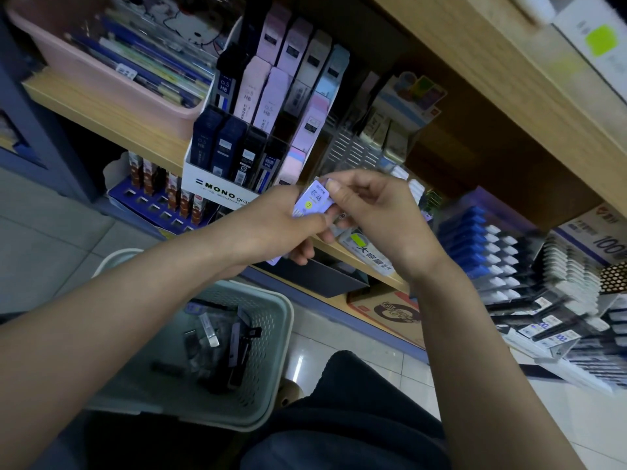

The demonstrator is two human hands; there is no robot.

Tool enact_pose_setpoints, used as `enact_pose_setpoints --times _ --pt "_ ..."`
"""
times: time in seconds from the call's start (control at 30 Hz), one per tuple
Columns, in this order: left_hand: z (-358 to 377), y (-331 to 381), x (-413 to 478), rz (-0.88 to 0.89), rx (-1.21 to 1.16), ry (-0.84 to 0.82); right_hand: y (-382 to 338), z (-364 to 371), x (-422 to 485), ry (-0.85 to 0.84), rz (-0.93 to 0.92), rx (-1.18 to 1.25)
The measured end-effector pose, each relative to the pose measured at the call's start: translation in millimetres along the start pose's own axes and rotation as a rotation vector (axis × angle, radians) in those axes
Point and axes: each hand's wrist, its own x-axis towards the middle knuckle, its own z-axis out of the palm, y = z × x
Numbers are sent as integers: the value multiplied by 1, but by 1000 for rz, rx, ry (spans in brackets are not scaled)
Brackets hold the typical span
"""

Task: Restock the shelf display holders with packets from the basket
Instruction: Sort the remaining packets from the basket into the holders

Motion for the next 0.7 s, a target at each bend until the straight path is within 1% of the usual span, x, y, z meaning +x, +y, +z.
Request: enact_pose_setpoints --times 0.07,0.13,0.2,0.33,0.4,0.5,0.53,0.57,0.63,0.7 --pt "1 1 -1 -1 -34 -21 0 -3 0 17 25 65" --pt "1 3 -2 3 -86 -23 0 -6 0 71 65 138" --pt "-1 4 -2 4 -117 4 -1 -8 0 125 90 197" --pt "-3 5 -1 23 -120 65 -3 -6 0 202 78 262" --pt "-4 4 0 25 -125 105 -4 -5 2 285 58 283" --pt "-8 4 0 17 -173 168 -4 -9 3 450 27 396" --pt "-9 5 0 12 -199 181 -4 -10 3 469 2 428" --pt "-9 6 -1 8 -225 185 -4 -10 1 462 -37 430" --pt "-10 9 -2 7 -273 182 1 -8 -4 390 -162 340" --pt "-10 10 -1 20 -315 184 7 -5 -12 296 -350 79"
